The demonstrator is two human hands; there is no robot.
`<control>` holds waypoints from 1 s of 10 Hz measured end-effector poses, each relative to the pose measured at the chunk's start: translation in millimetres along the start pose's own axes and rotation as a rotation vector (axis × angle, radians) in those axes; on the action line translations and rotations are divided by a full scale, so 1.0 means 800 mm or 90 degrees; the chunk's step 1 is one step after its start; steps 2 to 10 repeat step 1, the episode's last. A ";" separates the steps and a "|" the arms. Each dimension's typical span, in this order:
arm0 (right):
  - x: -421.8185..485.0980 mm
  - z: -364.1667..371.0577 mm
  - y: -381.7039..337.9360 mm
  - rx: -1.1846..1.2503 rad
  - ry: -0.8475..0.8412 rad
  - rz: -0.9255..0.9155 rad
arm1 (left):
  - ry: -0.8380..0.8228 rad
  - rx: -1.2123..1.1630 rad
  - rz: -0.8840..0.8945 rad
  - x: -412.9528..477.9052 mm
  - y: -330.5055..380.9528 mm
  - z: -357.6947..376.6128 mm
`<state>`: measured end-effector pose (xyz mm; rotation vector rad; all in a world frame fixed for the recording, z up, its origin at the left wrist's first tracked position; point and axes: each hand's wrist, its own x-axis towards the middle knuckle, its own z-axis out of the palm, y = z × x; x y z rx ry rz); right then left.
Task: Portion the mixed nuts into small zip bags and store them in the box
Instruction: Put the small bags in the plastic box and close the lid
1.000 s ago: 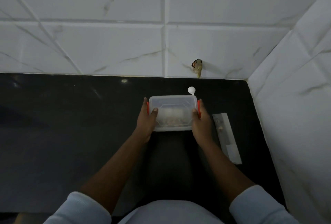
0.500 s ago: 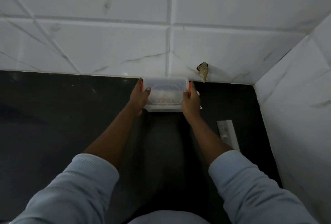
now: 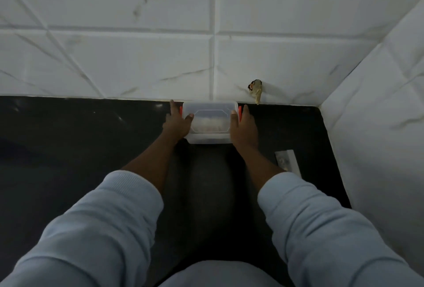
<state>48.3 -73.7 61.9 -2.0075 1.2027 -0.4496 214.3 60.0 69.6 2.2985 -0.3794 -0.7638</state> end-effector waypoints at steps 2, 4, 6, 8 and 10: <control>0.000 -0.014 -0.011 -0.110 0.076 -0.103 | 0.111 0.255 0.059 -0.032 0.022 -0.013; 0.000 -0.014 -0.011 -0.110 0.076 -0.103 | 0.111 0.255 0.059 -0.032 0.022 -0.013; 0.000 -0.014 -0.011 -0.110 0.076 -0.103 | 0.111 0.255 0.059 -0.032 0.022 -0.013; 0.000 -0.014 -0.011 -0.110 0.076 -0.103 | 0.111 0.255 0.059 -0.032 0.022 -0.013; 0.000 -0.014 -0.011 -0.110 0.076 -0.103 | 0.111 0.255 0.059 -0.032 0.022 -0.013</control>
